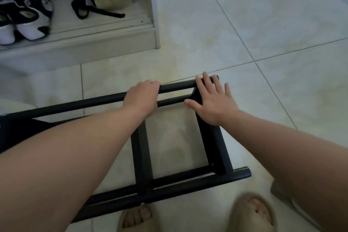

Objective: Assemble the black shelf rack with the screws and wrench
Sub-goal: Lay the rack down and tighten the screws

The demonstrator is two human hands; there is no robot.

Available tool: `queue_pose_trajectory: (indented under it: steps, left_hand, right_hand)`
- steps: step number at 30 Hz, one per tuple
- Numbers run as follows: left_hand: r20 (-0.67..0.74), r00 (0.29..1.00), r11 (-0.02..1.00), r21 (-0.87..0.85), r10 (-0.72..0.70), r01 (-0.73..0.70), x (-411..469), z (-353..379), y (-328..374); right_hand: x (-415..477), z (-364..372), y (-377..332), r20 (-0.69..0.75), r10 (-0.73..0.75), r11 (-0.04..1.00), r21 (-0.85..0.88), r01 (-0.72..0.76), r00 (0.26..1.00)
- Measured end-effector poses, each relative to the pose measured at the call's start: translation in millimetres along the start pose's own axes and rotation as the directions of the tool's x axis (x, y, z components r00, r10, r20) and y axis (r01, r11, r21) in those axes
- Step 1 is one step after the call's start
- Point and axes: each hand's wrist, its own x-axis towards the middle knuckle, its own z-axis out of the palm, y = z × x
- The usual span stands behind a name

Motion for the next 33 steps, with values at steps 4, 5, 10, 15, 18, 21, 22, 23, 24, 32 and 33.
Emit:
queue_pose_trajectory:
  steps: [4, 5, 10, 15, 18, 21, 22, 23, 24, 32, 33]
  left_hand:
    - [-0.067, 0.998, 1.000, 0.009, -0.012, 0.013, 16.6, 19.8, -7.2]
    - [-0.073, 0.997, 1.000, 0.013, -0.020, 0.021, 18.6, 22.5, -7.7]
    - [-0.007, 0.996, 0.996, 0.028, -0.084, 0.084, 12.6, 12.7, -1.8]
    - [0.140, 0.990, 0.997, 0.065, 0.034, -0.044, -25.8, -19.3, 29.7]
    - [0.188, 0.974, 0.981, 0.116, 0.130, -0.153, -50.5, -48.8, 58.3]
    - [0.146, 0.966, 0.961, 0.144, 0.215, -0.236, -77.5, -78.5, 93.9]
    - [0.138, 0.961, 0.956, 0.141, 0.238, -0.257, -88.0, -85.7, 107.4]
    - [0.144, 0.955, 0.951, 0.134, 0.261, -0.280, -98.9, -90.8, 122.0]
    - [0.167, 0.944, 0.944, 0.127, 0.283, -0.306, -110.0, -93.8, 137.0]
    - [0.317, 0.821, 0.846, 0.091, 0.475, -0.525, -155.2, -82.8, 260.7]
    - [0.341, 0.807, 0.842, 0.074, 0.482, -0.534, -155.2, -75.9, 272.3]
  right_hand:
    - [27.6, 15.7, 0.7, 0.000, -0.016, 0.999, 0.028, 0.016, 1.000]
    - [31.0, 16.8, 1.5, 0.004, -0.017, 0.999, 0.030, 0.016, 1.000]
    - [15.1, 1.7, 6.7, 0.063, -0.024, 0.999, 0.028, 0.023, 0.998]
    - [-61.7, -29.9, 27.7, 0.110, -0.011, 0.999, -0.038, 0.016, 0.994]
    - [-117.5, -52.6, 45.6, 0.096, 0.018, 0.998, -0.069, -0.012, 0.995]
    - [-173.5, -71.4, 66.6, 0.060, 0.065, 0.994, -0.096, -0.059, 0.996]
    - [-192.3, -76.4, 74.0, 0.053, 0.082, 0.991, -0.108, -0.076, 0.995]
    - [-210.9, -80.7, 81.7, 0.046, 0.097, 0.988, -0.121, -0.091, 0.994]
    - [-228.8, -83.9, 89.5, 0.039, 0.113, 0.986, -0.128, -0.107, 0.993]
    - [-327.8, -70.1, 157.6, 0.063, 0.306, 0.952, -0.018, -0.306, 0.950]
    - [-332.5, -63.8, 167.8, 0.083, 0.330, 0.944, 0.002, -0.331, 0.940]
